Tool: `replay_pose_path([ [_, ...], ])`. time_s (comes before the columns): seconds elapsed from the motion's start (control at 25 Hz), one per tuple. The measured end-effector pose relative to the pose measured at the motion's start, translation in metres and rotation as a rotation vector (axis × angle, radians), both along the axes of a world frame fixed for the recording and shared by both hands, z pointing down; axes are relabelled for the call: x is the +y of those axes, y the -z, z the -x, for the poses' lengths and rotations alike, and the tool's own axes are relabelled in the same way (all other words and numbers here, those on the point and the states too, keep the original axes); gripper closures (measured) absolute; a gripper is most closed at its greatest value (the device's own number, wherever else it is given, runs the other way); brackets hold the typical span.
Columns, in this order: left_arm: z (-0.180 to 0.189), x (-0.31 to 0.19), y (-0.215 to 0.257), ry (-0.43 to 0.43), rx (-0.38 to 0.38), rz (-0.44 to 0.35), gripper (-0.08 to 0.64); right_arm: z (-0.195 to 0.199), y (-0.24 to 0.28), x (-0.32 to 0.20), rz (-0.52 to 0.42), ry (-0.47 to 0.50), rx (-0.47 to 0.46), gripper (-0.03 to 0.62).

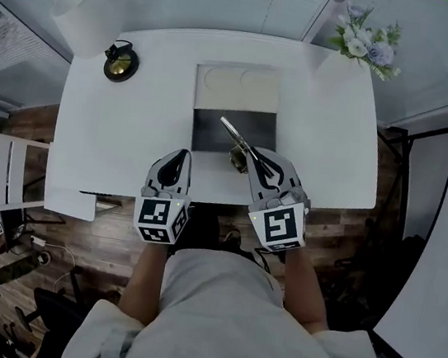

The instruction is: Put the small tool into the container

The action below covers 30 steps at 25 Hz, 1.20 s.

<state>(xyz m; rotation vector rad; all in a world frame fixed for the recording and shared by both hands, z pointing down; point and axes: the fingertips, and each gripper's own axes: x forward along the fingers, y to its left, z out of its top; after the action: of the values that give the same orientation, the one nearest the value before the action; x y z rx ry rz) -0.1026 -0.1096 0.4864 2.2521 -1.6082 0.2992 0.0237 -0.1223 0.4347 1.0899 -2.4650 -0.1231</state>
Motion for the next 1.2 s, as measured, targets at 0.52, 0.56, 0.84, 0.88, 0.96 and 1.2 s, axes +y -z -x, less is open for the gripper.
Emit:
replay_pose_path([
  [0.52, 0.04, -0.023, -0.052, -0.003, 0.025, 0.125, 0.538, 0.052, -0.064, -0.032, 0.101, 0.11, 0.273, 0.566],
  [0.56, 0.041, -0.025, -0.056, -0.012, 0.025, 0.133, 0.538, 0.054, -0.068, -0.034, 0.113, 0.112, 0.283, 0.566],
  [0.84, 0.044, -0.045, -0.074, -0.052, 0.02, 0.175, 0.538, 0.063, -0.081, -0.046, 0.172, 0.125, 0.307, 0.566],
  [0.88, 0.044, -0.048, -0.076, -0.058, 0.021, 0.176, 0.538, 0.063, -0.083, -0.048, 0.176, 0.119, 0.312, 0.566],
  [0.96, 0.046, -0.055, -0.08, -0.069, 0.021, 0.184, 0.538, 0.064, -0.087, -0.052, 0.18, 0.114, 0.325, 0.566],
  [1.2, 0.051, -0.071, -0.09, -0.098, 0.028, 0.218, 0.538, 0.067, -0.096, -0.06, 0.2, 0.123, 0.359, 0.566],
])
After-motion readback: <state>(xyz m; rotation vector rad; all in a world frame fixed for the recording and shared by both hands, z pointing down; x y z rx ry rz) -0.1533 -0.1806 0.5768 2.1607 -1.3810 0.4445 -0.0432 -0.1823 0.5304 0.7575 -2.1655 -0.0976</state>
